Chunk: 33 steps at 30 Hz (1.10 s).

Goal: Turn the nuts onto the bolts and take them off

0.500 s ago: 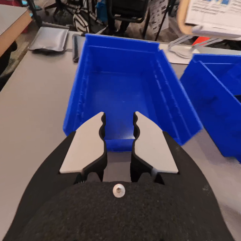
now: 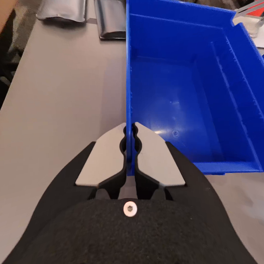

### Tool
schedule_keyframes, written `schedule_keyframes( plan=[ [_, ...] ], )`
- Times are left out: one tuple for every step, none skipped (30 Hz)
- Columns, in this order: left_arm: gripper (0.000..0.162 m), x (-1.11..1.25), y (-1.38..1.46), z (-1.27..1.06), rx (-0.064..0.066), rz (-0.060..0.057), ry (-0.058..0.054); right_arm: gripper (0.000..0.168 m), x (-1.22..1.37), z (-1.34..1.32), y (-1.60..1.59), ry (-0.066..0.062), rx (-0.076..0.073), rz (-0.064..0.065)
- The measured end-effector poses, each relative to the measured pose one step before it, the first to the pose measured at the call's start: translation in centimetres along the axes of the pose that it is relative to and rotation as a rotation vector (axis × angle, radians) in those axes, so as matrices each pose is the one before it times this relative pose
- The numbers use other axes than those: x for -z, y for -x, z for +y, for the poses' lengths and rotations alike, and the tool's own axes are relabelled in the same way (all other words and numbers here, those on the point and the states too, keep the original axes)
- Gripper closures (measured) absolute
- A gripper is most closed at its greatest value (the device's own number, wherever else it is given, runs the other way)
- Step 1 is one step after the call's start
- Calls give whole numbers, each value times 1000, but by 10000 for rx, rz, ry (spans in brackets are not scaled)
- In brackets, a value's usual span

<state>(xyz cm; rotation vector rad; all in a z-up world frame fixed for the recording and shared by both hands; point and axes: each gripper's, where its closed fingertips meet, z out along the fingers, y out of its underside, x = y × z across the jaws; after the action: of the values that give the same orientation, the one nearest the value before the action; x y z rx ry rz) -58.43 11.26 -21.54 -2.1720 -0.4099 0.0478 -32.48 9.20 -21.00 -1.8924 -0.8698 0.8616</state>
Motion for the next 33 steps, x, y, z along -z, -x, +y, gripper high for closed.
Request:
schedule_keyframes(
  plan=[
    [157, 309, -345, 303, 39, -66, 1, 107, -393, -310, 2, 0, -37, 114],
    [158, 509, -465, 474, 86, -3, 44, 107, -403, -327, 66, -16, 21, 83],
    [158, 714, -363, 614, 115, -146, 100, 107, -409, -319, 96, -28, 43, 88],
    [158, 809, -281, 683, 37, -262, 71, 108, -413, -235, 149, 2, 56, 83],
    [157, 845, -360, 739, -79, -227, -19, 108, -418, -156, 77, 44, 105, 148],
    [158, 904, -463, 762, -32, -99, -68, 109, -407, -153, -70, 35, 138, 274],
    [157, 917, -447, 749, 98, -44, -137, 111, -381, -143, -23, 4, 146, 272],
    [157, 945, -240, 724, 91, -160, -149, 113, -345, -84, -12, 1, 163, 271],
    [157, 936, -127, 721, -75, -225, -119, 115, -332, -6, -30, 9, 201, 278],
    [157, 889, -165, 659, -156, -150, -102, 115, -306, 43, -208, 39, 227, 367],
    [157, 816, -120, 599, -82, -86, -70, 119, -252, 59, -262, 40, 91, 354],
    [157, 724, -22, 515, 3, -63, -40, 128, -192, 196, 8, 79, -44, 99],
    [157, 608, -72, 399, 90, 28, -43, 136, 43, 84, 485, 36, -266, -320],
    [157, 501, 118, 357, 114, -93, -26, 146, 152, 32, -85, 35, -337, 46],
    [157, 466, 296, 298, 29, -188, -20, 160, 151, 145, -126, 177, -264, 41],
    [157, 420, 271, 265, 40, -119, -20, 162, 156, 106, 181, 185, -53, -216],
    [157, 377, 14, 228, 142, 86, -39, 162, 238, -16, 144, 46, 178, -105],
    [158, 437, -160, 40, 99, 74, -160, 163, 406, -104, 76, 47, 282, 68],
    [158, 526, -64, -103, -180, -220, -245, 163, 559, -198, 132, 63, 118, -6],
    [158, 678, -187, -245, -206, -237, -237, 163, 641, -522, 17, -70, -1, -33],
    [158, 802, -485, -466, 61, 27, -216, 163, 731, -928, -266, -250, 10, 92],
    [157, 866, -574, -922, 87, 18, -393, 163, 946, -1437, -299, -473, 41, 41],
    [157, 839, -643, -1283, -115, -73, -423, 163, 1127, -1794, -406, -573, 150, 78],
    [157, 763, -885, -1731, -175, -31, -492, 163, 1241, -2050, -702, -592, 195, 199],
    [157, 602, -1117, -2120, -155, -1, -545, 163, 1260, -2232, -1059, -607, 103, 237],
    [156, 332, -1411, -2365, -245, -4, -538, 163, 1218, -2367, -1496, -630, 51, 256],
    [156, -68, -1776, -2513, -362, 37, -542, 163, 1046, -2295, -2006, -611, 100, 350],
    [155, -489, -2158, -2480, -325, 181, -509, 163, 843, -2010, -2566, -566, 99, 501],
    [155, -913, -2502, -2336, -205, 298, -455, 163, 621, -1662, -2975, -529, -88, 565],
    [155, -1206, -2812, -2036, -174, 366, -306, 163, 458, -1242, -3276, -352, -237, 604],
    [155, -1337, -3084, -1775, -168, 405, -161, 163, 301, -847, -3477, -96, -239, 604],
    [155, -1392, -3322, -1474, -49, 490, -18, 164, 108, -638, -3646, -23, -238, 517],
    [155, -1443, -3491, -1206, 1, 513, 20, 164, -89, -540, -3790, -15, -251, 398]
  ],
)
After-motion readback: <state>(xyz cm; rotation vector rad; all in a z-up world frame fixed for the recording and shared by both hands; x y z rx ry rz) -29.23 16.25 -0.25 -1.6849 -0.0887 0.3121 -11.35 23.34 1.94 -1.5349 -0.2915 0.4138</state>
